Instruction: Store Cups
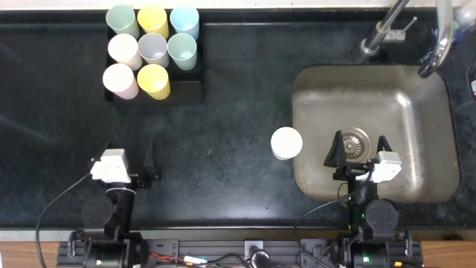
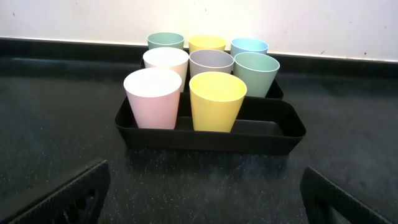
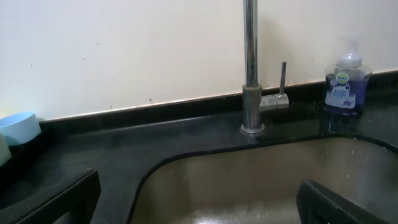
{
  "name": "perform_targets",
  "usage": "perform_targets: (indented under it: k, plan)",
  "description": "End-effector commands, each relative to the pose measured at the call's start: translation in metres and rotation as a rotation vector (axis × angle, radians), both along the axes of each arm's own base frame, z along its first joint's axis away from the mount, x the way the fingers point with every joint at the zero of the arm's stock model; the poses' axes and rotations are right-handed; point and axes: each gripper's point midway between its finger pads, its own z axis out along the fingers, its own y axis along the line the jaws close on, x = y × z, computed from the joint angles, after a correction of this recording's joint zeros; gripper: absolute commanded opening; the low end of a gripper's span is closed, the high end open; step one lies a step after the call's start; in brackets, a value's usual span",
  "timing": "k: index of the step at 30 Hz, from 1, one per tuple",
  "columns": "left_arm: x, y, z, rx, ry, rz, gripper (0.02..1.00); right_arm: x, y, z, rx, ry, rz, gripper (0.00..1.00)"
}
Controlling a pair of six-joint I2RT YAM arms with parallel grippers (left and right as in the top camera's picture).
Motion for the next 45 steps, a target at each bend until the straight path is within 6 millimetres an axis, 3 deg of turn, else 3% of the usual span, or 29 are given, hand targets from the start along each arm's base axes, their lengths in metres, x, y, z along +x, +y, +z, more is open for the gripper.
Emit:
perform_targets:
  k: [1,11,13,15,18,21,25,30,33,38,42,45]
  plan:
    - [-0.001,-0.001,0.001,0.019,-0.004,-0.013,1.0,0.0,0.002,-0.004,-0.003,0.001,0.011,0.996]
    - [-0.001,-0.001,0.001,0.019,-0.003,-0.013,1.0,0.001,0.006,-0.004,-0.003,0.001,0.031,0.998]
    - [-0.001,-0.001,0.001,0.019,-0.003,-0.013,1.0,0.0,0.004,0.004,-0.004,-0.027,0.022,0.998]
    - [-0.001,-0.001,0.001,0.019,-0.003,-0.013,1.0,-0.002,0.001,0.021,-0.004,-0.066,0.001,0.998]
    - [-0.001,-0.001,0.001,0.019,-0.003,-0.013,1.0,-0.014,0.001,0.066,-0.003,-0.12,0.002,0.998]
    - [-0.001,-0.001,0.001,0.019,-0.003,-0.013,1.0,-0.031,0.001,0.101,-0.004,-0.07,0.005,0.998]
    - [-0.001,-0.001,0.001,0.019,-0.003,-0.013,1.0,-0.041,0.001,0.125,-0.004,0.144,0.001,0.998]
    - [-0.001,-0.001,0.001,0.019,-0.004,-0.013,1.0,-0.026,0.002,0.145,-0.112,0.509,0.033,0.998]
    - [-0.001,-0.001,0.001,0.019,-0.004,-0.013,0.998,-0.022,0.006,0.136,-0.256,0.78,0.114,0.996]
    - [-0.001,-0.001,0.001,0.019,-0.004,-0.013,1.0,-0.02,0.034,0.094,-0.396,1.182,0.29,0.998]
    - [-0.001,-0.001,0.001,0.019,-0.003,-0.013,1.0,-0.01,0.062,0.057,-0.471,1.358,0.404,0.998]
    - [-0.001,-0.001,0.001,0.019,-0.004,-0.013,1.0,0.004,0.079,0.038,-0.501,1.398,0.477,1.0]
